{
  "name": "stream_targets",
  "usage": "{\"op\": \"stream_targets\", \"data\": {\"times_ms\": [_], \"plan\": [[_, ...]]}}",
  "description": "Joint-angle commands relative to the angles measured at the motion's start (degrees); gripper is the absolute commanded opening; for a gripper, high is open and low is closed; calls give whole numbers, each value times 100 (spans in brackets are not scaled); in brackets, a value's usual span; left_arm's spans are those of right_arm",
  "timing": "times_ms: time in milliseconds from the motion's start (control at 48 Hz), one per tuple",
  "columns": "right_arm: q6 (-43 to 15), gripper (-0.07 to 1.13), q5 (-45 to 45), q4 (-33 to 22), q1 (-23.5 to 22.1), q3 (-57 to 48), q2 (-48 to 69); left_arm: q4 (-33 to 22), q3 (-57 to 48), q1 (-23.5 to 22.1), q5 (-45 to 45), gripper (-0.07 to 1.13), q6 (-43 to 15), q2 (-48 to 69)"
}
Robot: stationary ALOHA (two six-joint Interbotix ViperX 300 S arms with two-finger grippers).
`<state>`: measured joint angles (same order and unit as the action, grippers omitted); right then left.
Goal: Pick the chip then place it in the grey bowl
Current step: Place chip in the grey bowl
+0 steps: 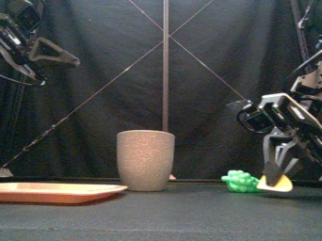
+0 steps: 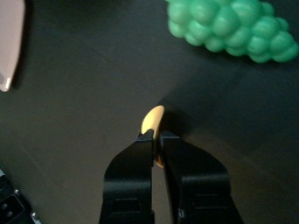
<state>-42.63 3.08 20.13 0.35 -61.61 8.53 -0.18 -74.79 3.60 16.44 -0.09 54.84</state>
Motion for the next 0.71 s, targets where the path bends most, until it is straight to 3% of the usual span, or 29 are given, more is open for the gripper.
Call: {"op": "stream_targets", "data": {"times_ms": [21, 250, 458, 708], "plan": [[53, 39, 18, -149, 9, 439, 105, 0, 70, 9, 26, 1, 0, -26], [70, 39, 70, -1099, -53, 1433, 114, 0, 79, 9, 26, 1, 0, -26], [18, 39, 527, -2215, -536, 2092, -62, 0, 97, 9, 18, 1, 0, -26], [18, 39, 1354, -2461, -1213, 2188, -396, 0, 105, 9, 26, 1, 9, -26]]}}
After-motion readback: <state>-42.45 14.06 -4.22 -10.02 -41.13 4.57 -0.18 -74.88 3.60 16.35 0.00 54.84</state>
